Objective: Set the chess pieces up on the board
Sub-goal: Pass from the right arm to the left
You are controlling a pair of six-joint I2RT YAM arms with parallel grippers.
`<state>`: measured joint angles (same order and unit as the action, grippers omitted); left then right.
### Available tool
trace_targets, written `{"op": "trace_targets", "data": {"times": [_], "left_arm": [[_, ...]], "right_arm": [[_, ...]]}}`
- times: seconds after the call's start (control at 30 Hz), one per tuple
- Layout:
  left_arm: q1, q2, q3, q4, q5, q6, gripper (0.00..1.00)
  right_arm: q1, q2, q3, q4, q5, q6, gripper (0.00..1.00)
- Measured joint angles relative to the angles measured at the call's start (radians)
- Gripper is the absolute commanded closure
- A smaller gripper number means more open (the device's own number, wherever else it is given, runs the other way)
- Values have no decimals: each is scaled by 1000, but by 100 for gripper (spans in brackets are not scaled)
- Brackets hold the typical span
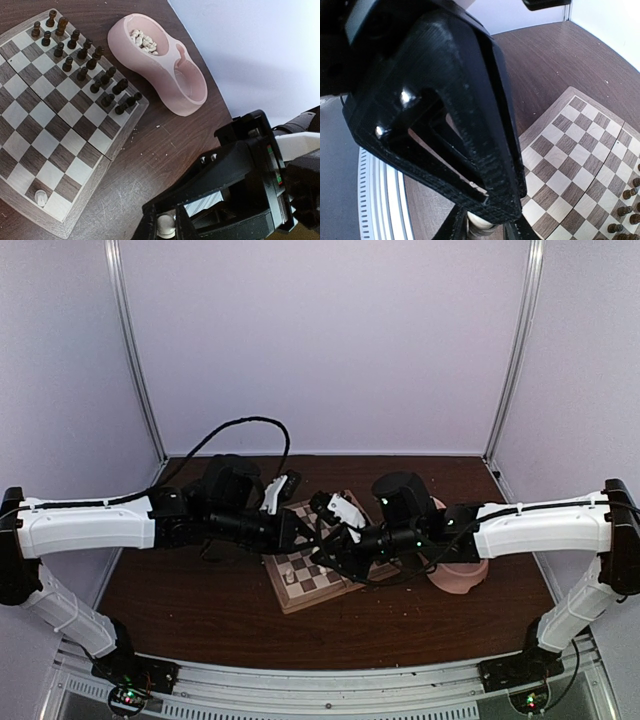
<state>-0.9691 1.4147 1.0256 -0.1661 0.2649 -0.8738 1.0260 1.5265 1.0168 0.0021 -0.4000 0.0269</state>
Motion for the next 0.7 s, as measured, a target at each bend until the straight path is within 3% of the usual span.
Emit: {"op": "trace_targets", "data": {"times": [0.3,0.47,0.7], "left_arm": [[25,-1,0,13,3,-9,92],[56,-18,-8,32,12,-31,92],[97,-89,-78,126,33,-105,92]], "right_arm": [[1,-1,-12,21,27,9,37],[1,-17,-55,64,36,44,34],[1,-105,-161,205,91,149,39]]}}
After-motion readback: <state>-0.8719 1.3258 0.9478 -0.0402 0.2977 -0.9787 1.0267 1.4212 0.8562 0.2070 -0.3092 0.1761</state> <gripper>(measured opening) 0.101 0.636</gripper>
